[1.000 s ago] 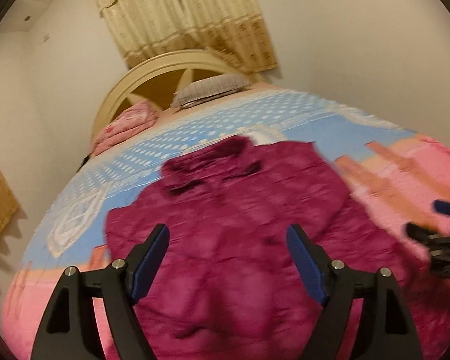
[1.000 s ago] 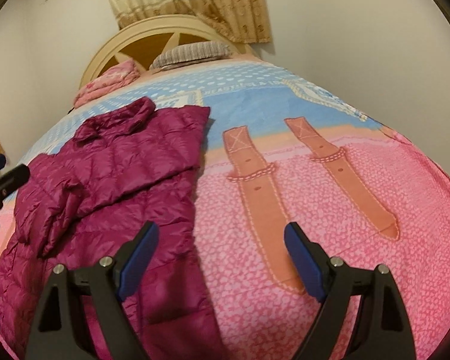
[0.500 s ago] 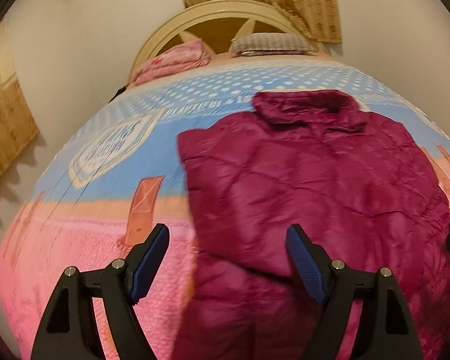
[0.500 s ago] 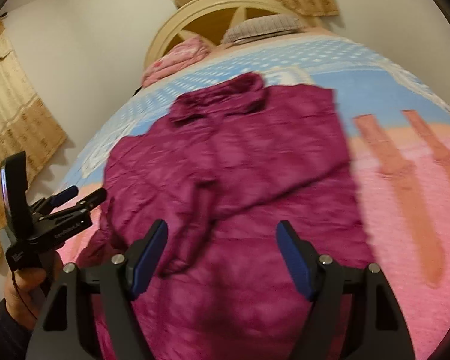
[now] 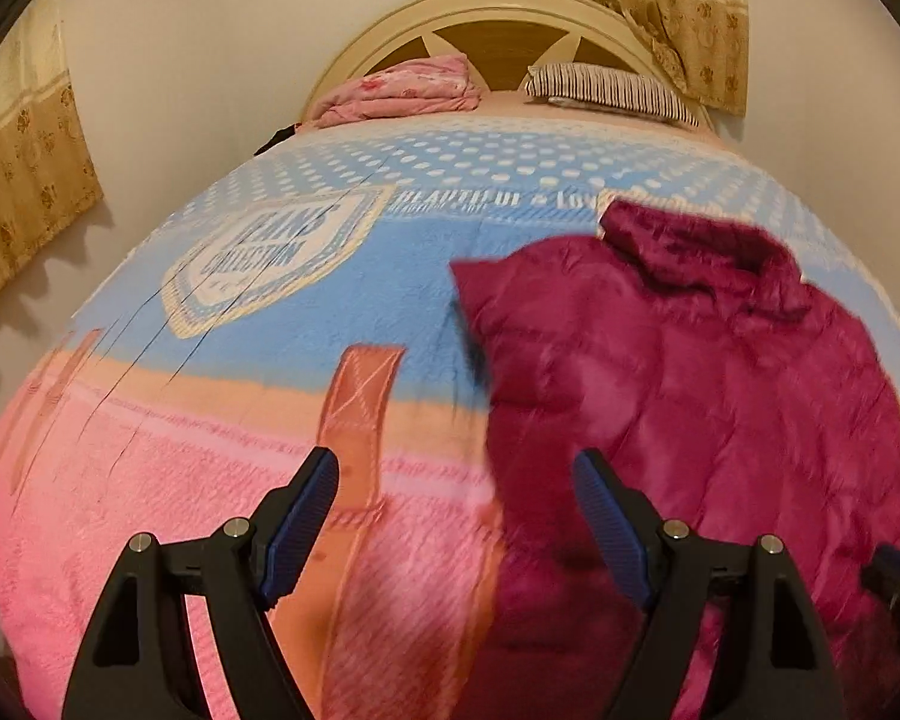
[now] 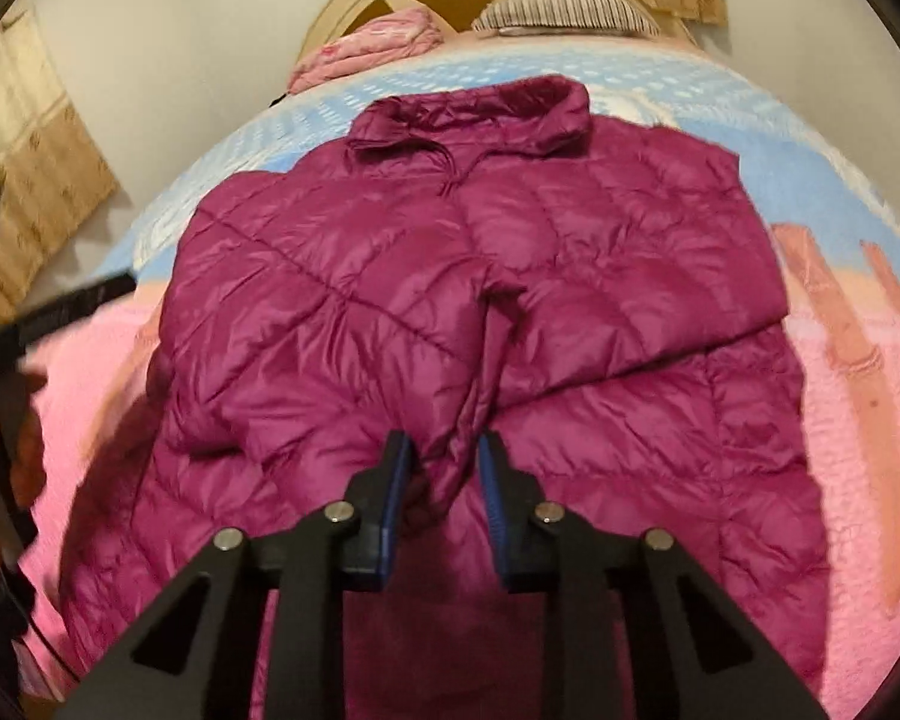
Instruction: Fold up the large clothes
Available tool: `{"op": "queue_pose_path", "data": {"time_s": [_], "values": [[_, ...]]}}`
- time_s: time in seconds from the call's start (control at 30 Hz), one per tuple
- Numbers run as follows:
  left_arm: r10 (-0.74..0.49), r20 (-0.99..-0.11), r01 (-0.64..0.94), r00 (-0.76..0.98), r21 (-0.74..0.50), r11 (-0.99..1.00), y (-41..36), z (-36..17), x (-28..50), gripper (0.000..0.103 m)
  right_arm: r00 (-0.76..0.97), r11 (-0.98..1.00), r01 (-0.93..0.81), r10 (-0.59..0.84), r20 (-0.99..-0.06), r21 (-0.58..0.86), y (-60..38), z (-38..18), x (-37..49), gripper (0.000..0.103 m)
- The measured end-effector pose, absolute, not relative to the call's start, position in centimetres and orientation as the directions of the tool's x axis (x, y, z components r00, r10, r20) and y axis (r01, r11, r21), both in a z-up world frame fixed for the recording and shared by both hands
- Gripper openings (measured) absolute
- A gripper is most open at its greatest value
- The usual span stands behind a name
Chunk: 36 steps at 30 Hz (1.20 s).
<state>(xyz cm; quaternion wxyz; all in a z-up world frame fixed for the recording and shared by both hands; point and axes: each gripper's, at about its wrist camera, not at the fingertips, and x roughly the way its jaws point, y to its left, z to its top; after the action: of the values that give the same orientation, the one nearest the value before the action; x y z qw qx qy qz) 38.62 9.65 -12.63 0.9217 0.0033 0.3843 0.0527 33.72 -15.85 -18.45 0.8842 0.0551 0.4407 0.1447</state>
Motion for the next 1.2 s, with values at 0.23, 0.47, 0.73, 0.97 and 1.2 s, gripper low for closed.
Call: {"op": "queue_pose_path", "data": {"time_s": [0.23, 0.47, 0.73, 0.97, 1.2], "values": [[0.050, -0.699, -0.054, 0.713, 0.017, 0.998, 5.7, -11.6, 43.1, 0.081, 0.689, 0.970, -0.137, 0.238, -0.685, 0.199, -16.8, -13.9, 34.3, 0.042], [0.061, -0.758, -0.044, 0.649, 0.043, 0.998, 3.9, -17.7, 45.7, 0.081, 0.668, 0.945, -0.229, 0.326, -0.669, 0.233, -13.6, -15.8, 38.1, 0.042], [0.016, -0.765, -0.047, 0.644, -0.019, 0.999, 5.1, -20.3, 45.8, 0.088, 0.632, 0.947, -0.239, 0.319, -0.706, 0.214, -12.7, -19.0, 38.4, 0.042], [0.059, -0.763, -0.046, 0.643, 0.039, 0.998, 4.3, -20.9, 45.8, 0.092, 0.632, 0.963, -0.229, 0.256, -0.731, 0.139, -11.8, -20.2, 38.8, 0.041], [0.071, -0.761, -0.047, 0.645, 0.053, 0.998, 4.1, -21.1, 45.8, 0.092, 0.638, 0.970, -0.222, 0.221, -0.738, 0.099, -11.3, -20.6, 38.9, 0.041]]}}
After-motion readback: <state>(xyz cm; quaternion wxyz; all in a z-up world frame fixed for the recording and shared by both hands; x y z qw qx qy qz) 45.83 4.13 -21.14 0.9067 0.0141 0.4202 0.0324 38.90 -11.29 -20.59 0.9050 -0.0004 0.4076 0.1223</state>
